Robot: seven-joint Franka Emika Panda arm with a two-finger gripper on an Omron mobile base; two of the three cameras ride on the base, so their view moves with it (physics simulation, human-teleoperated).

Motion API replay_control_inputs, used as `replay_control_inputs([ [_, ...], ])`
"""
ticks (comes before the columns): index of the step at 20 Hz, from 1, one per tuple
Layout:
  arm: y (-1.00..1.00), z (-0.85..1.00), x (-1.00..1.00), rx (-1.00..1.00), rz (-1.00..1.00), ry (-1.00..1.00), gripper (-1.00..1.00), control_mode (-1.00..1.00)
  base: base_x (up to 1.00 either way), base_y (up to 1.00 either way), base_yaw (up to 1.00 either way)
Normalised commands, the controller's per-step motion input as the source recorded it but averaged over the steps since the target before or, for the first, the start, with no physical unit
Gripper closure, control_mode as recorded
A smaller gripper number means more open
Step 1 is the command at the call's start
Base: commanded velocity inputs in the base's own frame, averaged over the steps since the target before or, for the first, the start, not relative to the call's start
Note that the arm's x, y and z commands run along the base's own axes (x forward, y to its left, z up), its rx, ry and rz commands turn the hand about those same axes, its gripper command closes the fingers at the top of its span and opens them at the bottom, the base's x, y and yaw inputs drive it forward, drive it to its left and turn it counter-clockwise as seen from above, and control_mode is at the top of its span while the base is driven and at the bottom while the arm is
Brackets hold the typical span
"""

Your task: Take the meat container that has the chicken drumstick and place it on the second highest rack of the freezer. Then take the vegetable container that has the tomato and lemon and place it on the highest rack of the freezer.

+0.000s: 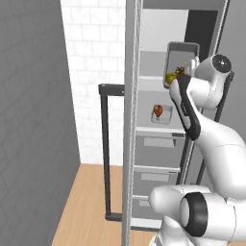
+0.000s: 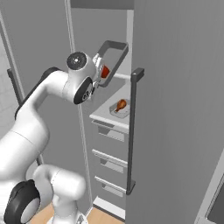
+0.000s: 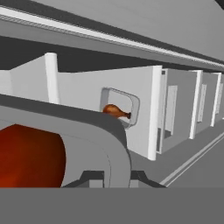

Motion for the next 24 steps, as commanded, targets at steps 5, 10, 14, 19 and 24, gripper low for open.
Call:
replay_control_inputs([
  [5, 0.00, 0.26, 0.28, 0.00, 0.00, 0.15, 1.00, -1.00, 0.00, 0.00, 0.00],
  [10, 0.00, 0.08, 0.29, 0.00, 0.00, 0.06, 1.00, -1.00, 0.00, 0.00, 0.00],
  [14, 0.00, 0.00, 0.43, 0.00, 0.00, 0.08, 1.00, -1.00, 0.00, 0.00, 0.00],
  [19, -0.07, 0.00, 0.42, 0.00, 0.00, 0.03, 1.00, -1.00, 0.00, 0.00, 0.00],
  [24, -0.22, 0.00, 0.41, 0.00, 0.00, 0.00, 1.00, -1.00, 0.00, 0.00, 0.00],
])
